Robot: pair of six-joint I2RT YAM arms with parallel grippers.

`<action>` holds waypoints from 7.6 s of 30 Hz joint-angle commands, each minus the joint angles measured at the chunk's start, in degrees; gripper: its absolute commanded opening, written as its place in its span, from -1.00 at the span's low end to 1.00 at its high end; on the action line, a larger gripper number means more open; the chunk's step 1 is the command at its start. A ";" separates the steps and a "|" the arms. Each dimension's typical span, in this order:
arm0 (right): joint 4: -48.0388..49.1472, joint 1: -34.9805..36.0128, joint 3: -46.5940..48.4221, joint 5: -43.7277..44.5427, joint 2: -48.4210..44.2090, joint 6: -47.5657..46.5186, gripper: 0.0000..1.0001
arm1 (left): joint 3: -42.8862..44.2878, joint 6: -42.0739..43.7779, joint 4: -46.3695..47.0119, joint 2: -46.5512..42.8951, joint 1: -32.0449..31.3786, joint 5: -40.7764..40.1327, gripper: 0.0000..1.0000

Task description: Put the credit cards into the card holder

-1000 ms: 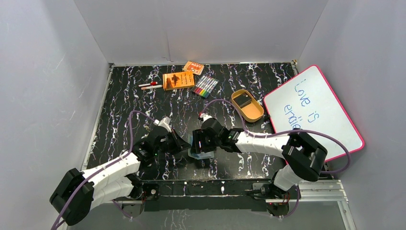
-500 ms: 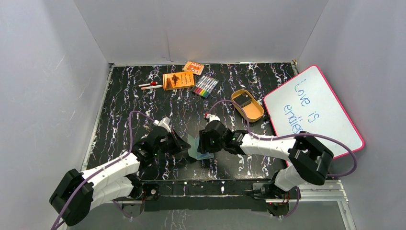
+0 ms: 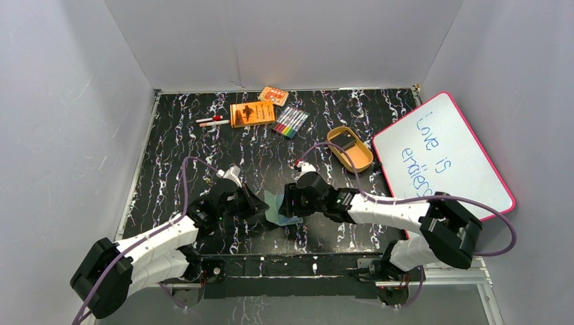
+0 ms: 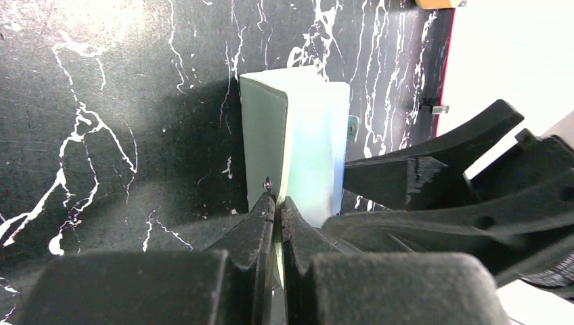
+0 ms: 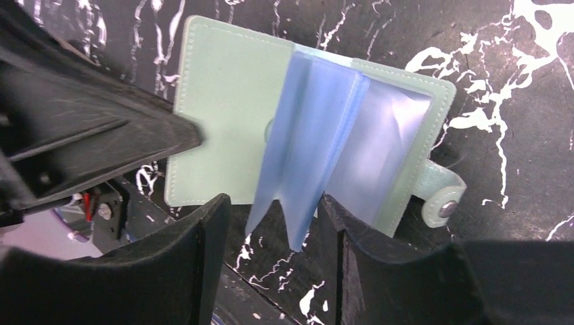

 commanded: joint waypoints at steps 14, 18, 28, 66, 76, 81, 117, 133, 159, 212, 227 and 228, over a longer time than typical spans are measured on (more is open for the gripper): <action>2.16 -1.97 -3.08 3.75 -5.17 3.69 0.08 | -0.30 1.45 -0.60 1.53 -0.18 -1.44 -1.00; 2.46 -2.27 -3.43 3.51 -5.15 4.00 -0.06 | -0.63 1.34 -0.22 2.01 -0.25 -1.43 -1.00; 2.32 -2.65 -3.45 3.23 -4.75 3.70 0.16 | -1.24 1.70 0.60 3.94 -0.20 -1.52 -1.00; 0.34 -3.46 0.85 -0.49 2.12 0.03 -0.67 | 12.27 1.30 9.11 11.04 -1.07 10.99 -0.22; 0.34 -3.48 0.32 -1.25 1.42 0.21 -0.65 | 9.61 4.15 4.44 17.71 -1.42 7.57 -0.98; 3.45 -3.45 -2.29 -3.09 -0.36 1.15 -0.44 | 6.71 6.33 -2.75 17.45 -1.41 1.78 -1.00; 25.75 -14.02 -15.67 -20.69 -1.56 9.34 -0.55 | 2.60 9.20 0.50 21.73 -1.47 -2.41 -1.00; 40.72 -14.59 -19.85 -26.99 -1.05 13.04 -0.93 | 5.61 9.86 3.22 25.88 -1.47 -2.12 -1.00; 35.08 -14.68 -21.57 -20.62 -1.39 12.91 -1.00 | 12.50 6.89 -2.76 19.80 -1.43 4.99 0.16; 17.97 -13.04 -15.98 -10.55 -10.96 5.71 0.00 | 13.23 9.11 -0.64 27.16 -3.15 4.91 -0.68; 19.30 -11.51 -8.54 -20.67 4.07 4.47 -0.55 | 12.35 8.74 -1.52 25.48 -3.23 2.97 -0.67; 19.91 -11.57 -8.95 -21.07 4.99 4.67 -0.56 | 12.31 8.90 -1.88 25.26 -3.17 2.75 -0.67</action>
